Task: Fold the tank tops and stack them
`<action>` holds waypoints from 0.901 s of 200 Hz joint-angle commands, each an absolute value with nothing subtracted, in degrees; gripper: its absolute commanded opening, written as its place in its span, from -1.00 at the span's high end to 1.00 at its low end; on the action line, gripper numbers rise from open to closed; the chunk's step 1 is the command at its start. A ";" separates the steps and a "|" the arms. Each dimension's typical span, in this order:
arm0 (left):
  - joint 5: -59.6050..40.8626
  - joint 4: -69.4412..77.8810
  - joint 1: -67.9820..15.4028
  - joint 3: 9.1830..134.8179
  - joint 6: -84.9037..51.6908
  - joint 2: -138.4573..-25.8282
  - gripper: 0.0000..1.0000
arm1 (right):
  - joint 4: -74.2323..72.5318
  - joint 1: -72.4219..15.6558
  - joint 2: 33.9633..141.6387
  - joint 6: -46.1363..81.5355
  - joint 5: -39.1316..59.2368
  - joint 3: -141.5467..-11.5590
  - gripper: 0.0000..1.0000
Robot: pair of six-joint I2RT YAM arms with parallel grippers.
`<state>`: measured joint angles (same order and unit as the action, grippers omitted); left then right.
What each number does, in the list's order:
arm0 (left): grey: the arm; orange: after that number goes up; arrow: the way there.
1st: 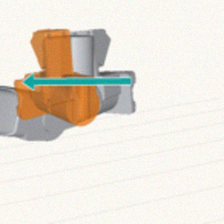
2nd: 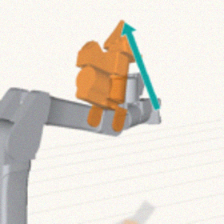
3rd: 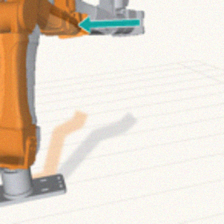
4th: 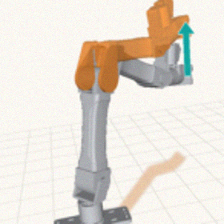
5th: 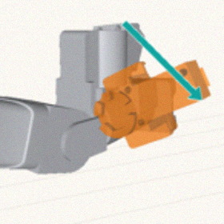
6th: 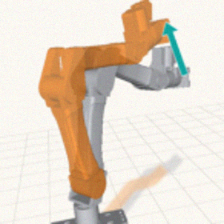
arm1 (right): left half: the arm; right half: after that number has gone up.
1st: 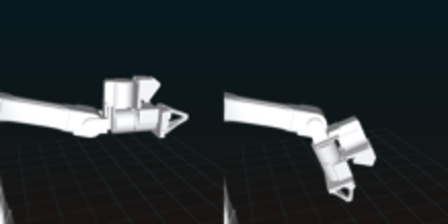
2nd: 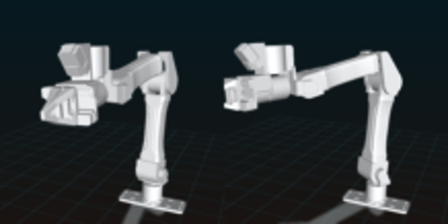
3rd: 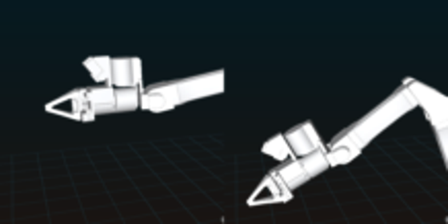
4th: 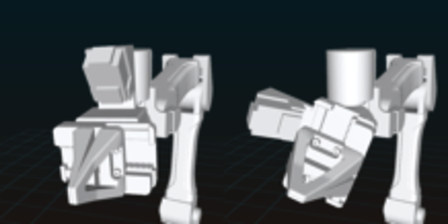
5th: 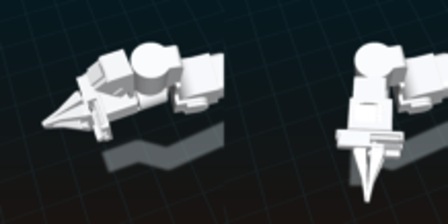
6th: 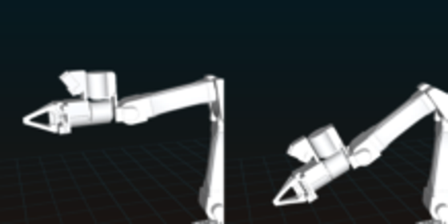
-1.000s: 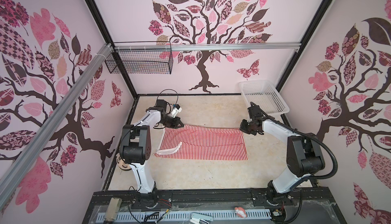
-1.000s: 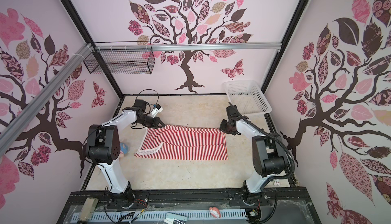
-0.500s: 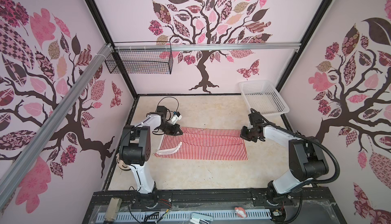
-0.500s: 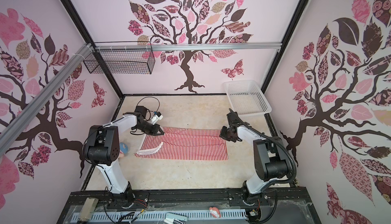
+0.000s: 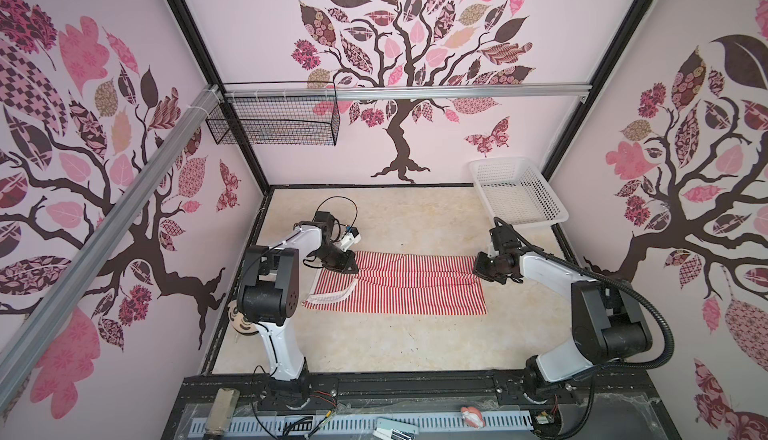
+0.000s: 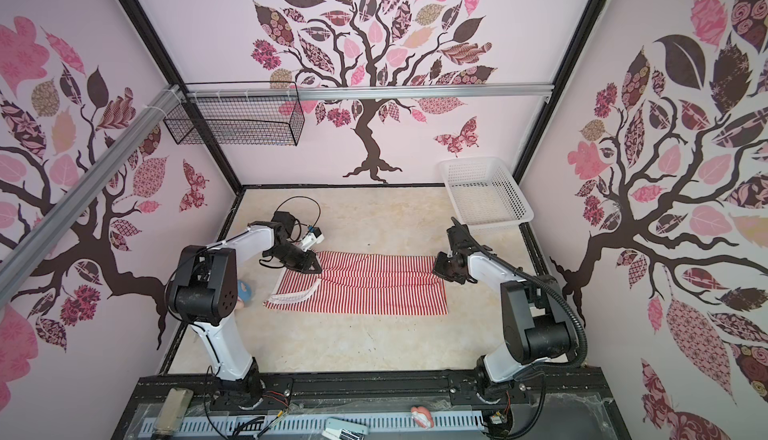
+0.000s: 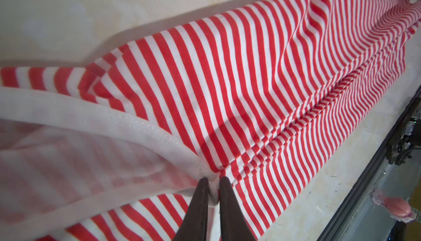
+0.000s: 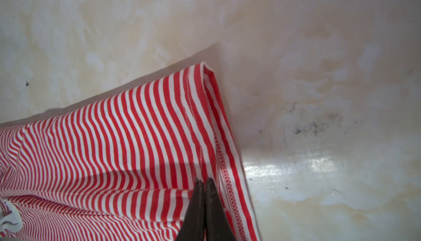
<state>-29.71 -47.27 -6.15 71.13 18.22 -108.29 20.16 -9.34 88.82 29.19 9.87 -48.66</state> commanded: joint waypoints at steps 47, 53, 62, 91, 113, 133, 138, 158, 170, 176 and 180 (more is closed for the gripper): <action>-24.79 -45.51 -6.30 69.47 18.61 -108.02 0.75 | 19.51 -9.32 89.01 29.27 9.66 -45.94 0.85; -24.72 -45.48 -6.41 69.35 18.63 -108.02 0.75 | 19.38 -9.32 89.27 29.26 9.79 -45.82 0.84; -24.32 -45.35 -6.50 69.18 18.59 -108.01 0.75 | 19.12 -9.32 89.54 29.27 10.10 -45.47 0.75; -23.76 -44.83 -6.59 68.47 18.40 -106.94 0.77 | 19.42 -9.32 89.01 29.09 9.65 -45.13 0.59; -24.08 -44.95 -6.59 68.46 18.51 -105.70 0.74 | 19.84 -9.32 88.00 29.09 9.67 -45.31 0.59; -24.96 -44.96 -6.59 68.97 17.72 -104.97 0.42 | 20.34 -9.32 87.97 28.96 9.68 -45.84 0.52; -24.99 -44.83 -6.51 68.99 17.52 -104.74 0.36 | 20.60 -9.32 87.98 28.92 9.66 -46.03 0.45; -24.38 -44.32 -6.43 68.86 16.76 -103.45 0.26 | 21.34 -9.32 87.22 29.00 9.17 -46.45 0.31; -24.39 -44.28 -6.16 68.66 16.67 -102.47 0.23 | 21.36 -9.32 86.30 29.00 9.18 -46.41 0.27; -24.55 -44.25 -6.04 68.52 16.68 -101.87 0.22 | 21.49 -9.32 85.99 29.09 9.27 -46.50 0.26; -24.68 -44.27 -5.98 68.41 16.69 -101.59 0.21 | 21.57 -9.32 85.88 29.09 9.35 -46.69 0.25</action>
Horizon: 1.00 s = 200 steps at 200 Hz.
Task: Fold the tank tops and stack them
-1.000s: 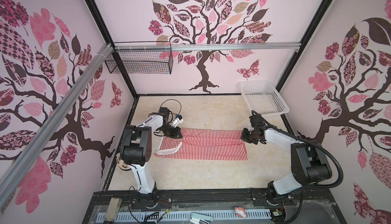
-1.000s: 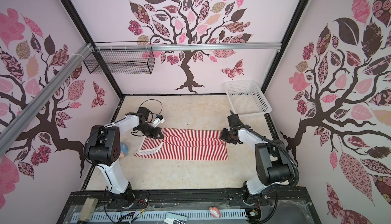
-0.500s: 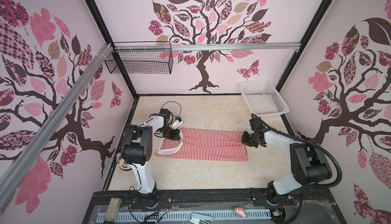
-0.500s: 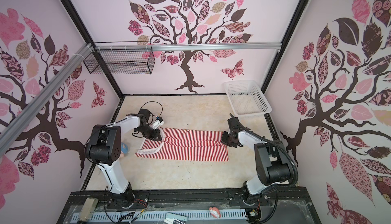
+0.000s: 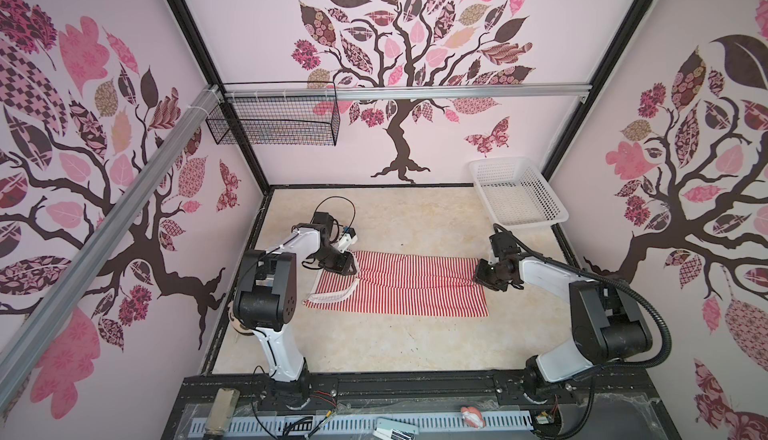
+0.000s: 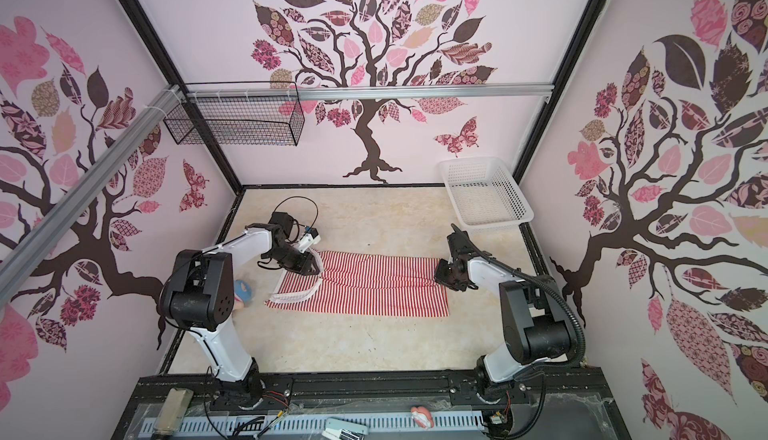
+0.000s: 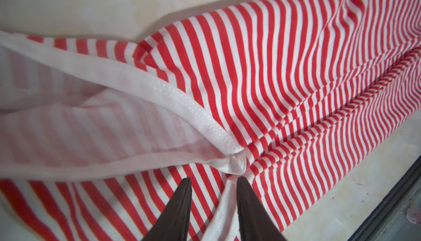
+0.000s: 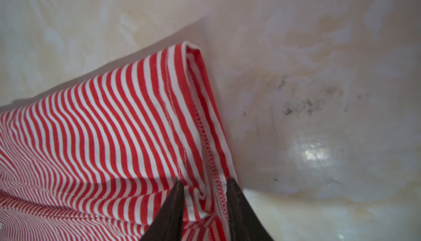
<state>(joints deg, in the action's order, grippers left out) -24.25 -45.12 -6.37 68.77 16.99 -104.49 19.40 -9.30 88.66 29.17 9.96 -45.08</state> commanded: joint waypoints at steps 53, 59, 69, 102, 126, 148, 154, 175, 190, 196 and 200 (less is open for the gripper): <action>-28.80 -44.37 -6.19 68.18 16.02 -101.56 0.07 | 22.30 -9.32 85.96 29.10 10.39 -48.11 0.28; -28.98 -44.43 -6.18 68.25 15.92 -101.89 0.05 | 22.40 -9.32 85.96 29.13 10.24 -48.27 0.28; -29.24 -44.28 -6.39 68.20 15.72 -102.41 0.02 | 22.50 -9.32 85.83 29.09 10.12 -48.35 0.28; -29.53 -43.98 -7.28 68.91 15.74 -105.38 -0.03 | 22.46 -9.32 86.28 28.92 10.37 -48.64 0.28; -30.12 -43.36 -7.51 68.99 15.88 -106.50 -0.03 | 22.50 -9.34 86.36 28.81 10.81 -48.69 0.31; -28.59 -43.57 -6.87 69.44 16.87 -105.07 -0.01 | 22.50 -9.57 85.40 28.74 11.42 -49.02 0.40; -27.83 -43.13 -6.19 69.71 16.75 -104.14 -0.01 | 22.41 -9.71 85.11 28.74 11.69 -49.30 0.42; -24.86 -42.18 -2.04 72.58 15.42 -102.16 -0.03 | 22.75 -10.82 84.73 29.00 12.22 -50.78 0.42; -23.02 -41.93 0.26 75.52 14.92 -102.39 -0.05 | 22.68 -11.87 84.89 29.55 11.99 -51.68 0.40; -21.64 -41.58 0.60 76.40 14.87 -102.65 -0.06 | 22.48 -12.19 85.14 29.75 12.08 -52.00 0.38; -20.55 -41.37 0.61 76.96 14.91 -102.87 -0.06 | 22.30 -12.36 85.38 29.89 12.12 -52.08 0.37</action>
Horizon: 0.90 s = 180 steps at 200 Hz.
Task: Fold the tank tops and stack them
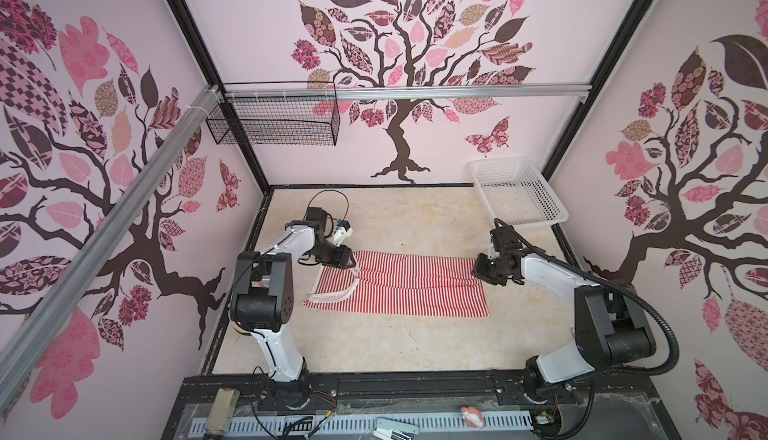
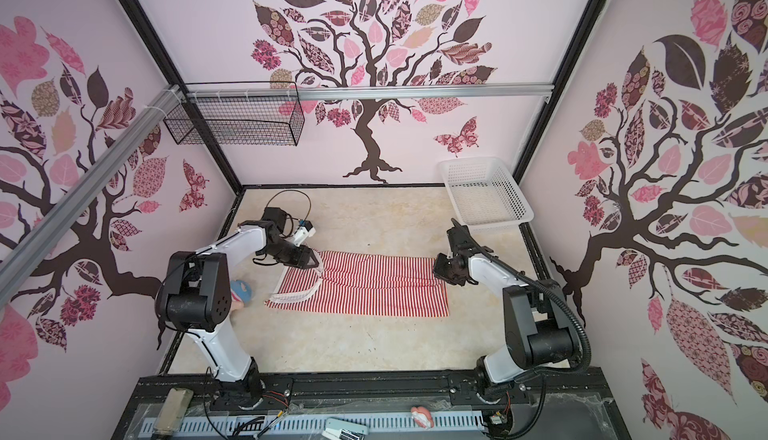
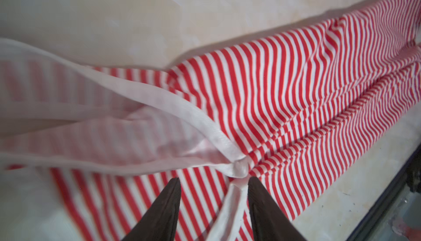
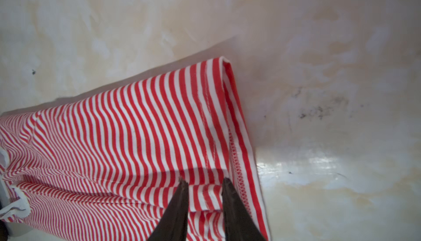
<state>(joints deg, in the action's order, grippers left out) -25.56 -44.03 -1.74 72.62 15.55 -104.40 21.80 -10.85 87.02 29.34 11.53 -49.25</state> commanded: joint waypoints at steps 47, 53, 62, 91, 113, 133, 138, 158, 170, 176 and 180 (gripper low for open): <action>-13.87 -40.38 -0.04 82.70 14.86 -106.96 -0.07 | 20.03 -13.96 89.87 31.52 12.70 -53.53 0.34; -12.07 -39.94 -0.38 83.21 15.20 -107.48 -0.07 | 19.72 -14.10 90.35 31.66 12.86 -53.57 0.34; -9.27 -39.03 -1.06 83.73 15.79 -108.28 -0.07 | 19.27 -14.31 91.21 31.78 13.04 -53.68 0.34; -3.39 -37.44 -3.21 84.94 18.31 -110.74 -0.07 | 18.72 -15.01 93.02 31.98 13.22 -54.15 0.34; 0.39 -38.34 -4.51 86.59 19.61 -112.99 -0.06 | 18.46 -15.12 93.08 31.91 12.99 -53.93 0.34; 4.73 -37.83 -5.68 86.92 20.90 -114.37 -0.04 | 18.37 -15.07 93.08 31.89 12.95 -53.62 0.34; 5.75 -37.70 -5.97 86.96 21.20 -114.63 -0.04 | 18.37 -15.12 93.08 31.89 12.96 -53.53 0.35; 7.86 -36.66 -6.63 86.46 21.93 -114.87 -0.01 | 18.11 -15.12 92.89 31.90 12.94 -52.99 0.35; 8.65 -36.21 -6.76 86.18 22.15 -114.85 0.00 | 18.02 -15.12 92.89 31.84 12.95 -52.59 0.36; 9.21 -36.06 -6.75 86.17 22.28 -114.87 0.02 | 17.93 -15.12 92.83 31.88 12.83 -52.56 0.36; 9.56 -36.04 -6.72 86.13 22.41 -114.87 0.03 | 17.93 -15.12 92.81 31.84 12.86 -52.42 0.36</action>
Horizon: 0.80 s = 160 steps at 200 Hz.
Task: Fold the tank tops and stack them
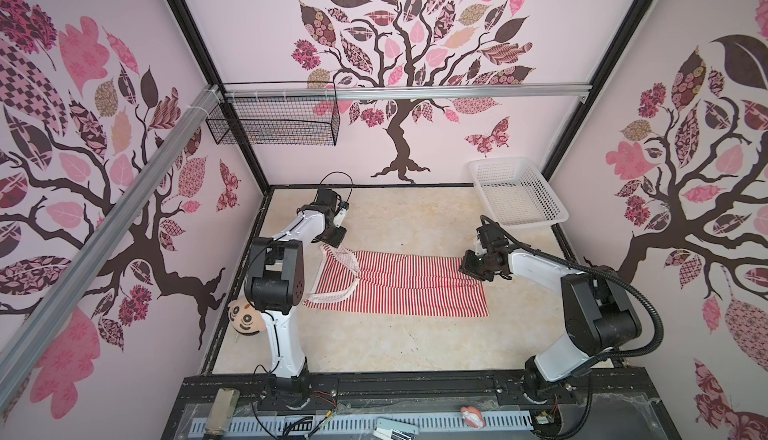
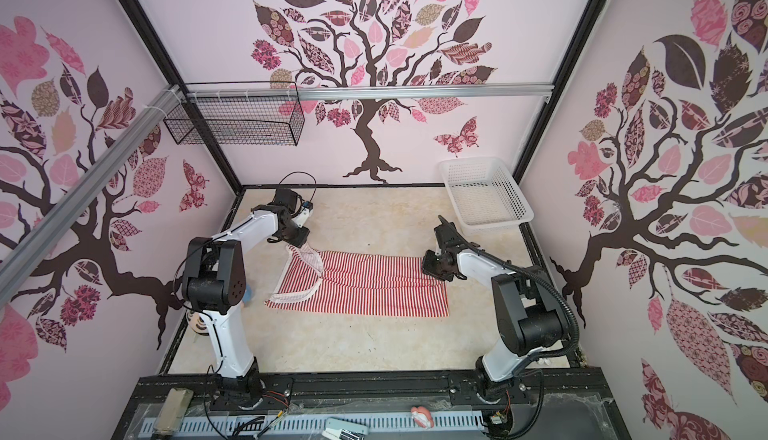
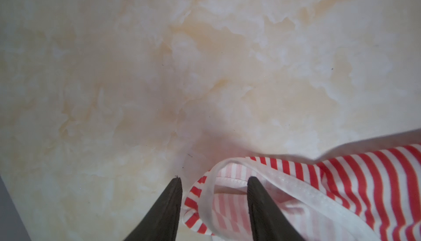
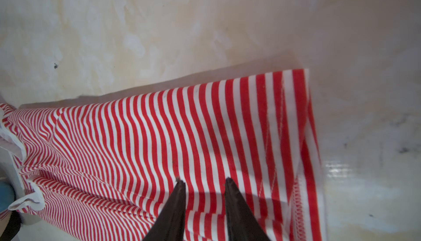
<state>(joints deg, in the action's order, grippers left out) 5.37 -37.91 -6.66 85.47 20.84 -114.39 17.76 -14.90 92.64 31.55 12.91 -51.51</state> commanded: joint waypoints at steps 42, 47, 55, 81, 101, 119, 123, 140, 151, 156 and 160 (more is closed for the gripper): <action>11.69 -35.72 -6.77 86.21 23.69 -115.96 0.23 | 17.67 -15.07 92.48 31.90 12.87 -51.77 0.38; 11.76 -35.78 -6.77 86.37 23.72 -116.08 0.27 | 17.67 -15.12 92.43 31.85 12.78 -51.77 0.38; 11.78 -35.99 -6.76 86.40 24.19 -116.23 0.31 | 17.67 -15.11 92.33 31.88 12.71 -51.85 0.39; 11.11 -37.30 -6.72 87.05 24.68 -116.62 0.39 | 17.86 -15.12 92.03 31.83 12.67 -52.01 0.40; 9.35 -38.88 -6.70 87.36 24.88 -116.54 0.37 | 18.02 -15.12 91.82 31.84 12.49 -51.95 0.40; 8.56 -39.39 -6.83 87.17 24.81 -116.06 0.29 | 17.85 -15.12 91.82 31.82 12.60 -51.64 0.40; 8.24 -39.41 -6.83 87.10 24.67 -115.86 0.27 | 17.84 -15.12 91.84 31.84 12.60 -51.52 0.40; 7.17 -39.00 -6.86 86.43 24.45 -114.93 0.22 | 17.58 -15.12 91.84 31.84 12.75 -51.21 0.41; 6.93 -38.64 -6.93 86.22 24.45 -114.70 0.22 | 17.49 -15.12 91.85 31.84 12.83 -51.05 0.41; 7.09 -38.51 -6.90 86.22 24.48 -114.78 0.22 | 17.49 -15.12 91.74 31.90 12.82 -50.98 0.41; 7.19 -38.60 -6.86 86.37 24.51 -114.92 0.23 | 17.49 -15.07 91.71 31.90 12.68 -50.89 0.41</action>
<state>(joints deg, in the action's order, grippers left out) 8.67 -38.61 -6.76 85.84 24.27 -115.74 17.30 -14.90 92.62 31.70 12.88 -51.22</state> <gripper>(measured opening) 0.389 0.296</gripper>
